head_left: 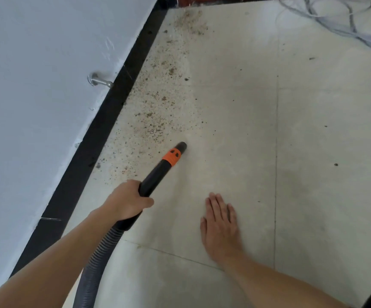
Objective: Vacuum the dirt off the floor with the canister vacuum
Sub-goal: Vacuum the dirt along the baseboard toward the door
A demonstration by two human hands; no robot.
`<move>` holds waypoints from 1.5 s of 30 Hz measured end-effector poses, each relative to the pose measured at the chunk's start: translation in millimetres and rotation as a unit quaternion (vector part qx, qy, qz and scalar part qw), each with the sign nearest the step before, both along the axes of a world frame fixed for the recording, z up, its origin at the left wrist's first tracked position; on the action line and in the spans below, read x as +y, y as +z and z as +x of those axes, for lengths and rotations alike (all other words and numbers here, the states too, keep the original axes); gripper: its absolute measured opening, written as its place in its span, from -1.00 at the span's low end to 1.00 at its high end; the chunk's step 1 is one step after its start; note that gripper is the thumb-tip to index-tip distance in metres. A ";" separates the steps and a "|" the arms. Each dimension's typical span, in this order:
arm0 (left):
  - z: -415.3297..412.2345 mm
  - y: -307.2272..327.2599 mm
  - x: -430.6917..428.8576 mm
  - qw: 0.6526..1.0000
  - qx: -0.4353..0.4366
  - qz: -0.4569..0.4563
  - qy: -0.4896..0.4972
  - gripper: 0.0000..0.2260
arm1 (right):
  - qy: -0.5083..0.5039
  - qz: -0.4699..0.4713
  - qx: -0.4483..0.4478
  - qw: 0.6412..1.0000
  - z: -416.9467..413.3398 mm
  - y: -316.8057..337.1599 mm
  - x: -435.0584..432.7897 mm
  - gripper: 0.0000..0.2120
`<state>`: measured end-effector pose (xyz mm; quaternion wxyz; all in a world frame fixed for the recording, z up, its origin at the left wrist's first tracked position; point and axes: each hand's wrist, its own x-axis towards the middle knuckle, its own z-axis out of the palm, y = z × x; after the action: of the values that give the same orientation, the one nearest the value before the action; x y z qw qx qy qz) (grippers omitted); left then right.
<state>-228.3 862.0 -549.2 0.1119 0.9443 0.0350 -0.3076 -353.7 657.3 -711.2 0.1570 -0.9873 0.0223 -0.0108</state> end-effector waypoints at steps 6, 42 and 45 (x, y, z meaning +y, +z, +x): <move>-47.8 30.0 8.8 0.997 0.049 0.062 -0.009 -0.82 | -0.024 0.024 0.039 0.999 82.8 14.3 -18.0 -0.39; 36.2 27.2 13.5 0.977 0.030 0.103 0.182 -0.72 | -0.022 -0.035 0.036 0.999 140.8 -5.1 -26.3 -0.32; -7.5 38.5 21.8 0.978 0.059 0.116 0.162 -0.80 | -0.020 -0.033 0.053 0.998 142.6 -2.7 -26.3 -0.31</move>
<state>-235.8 883.8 -510.6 0.0472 0.9127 0.2294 -0.3347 -211.1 631.0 -713.9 0.1228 -0.9904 0.0502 0.0381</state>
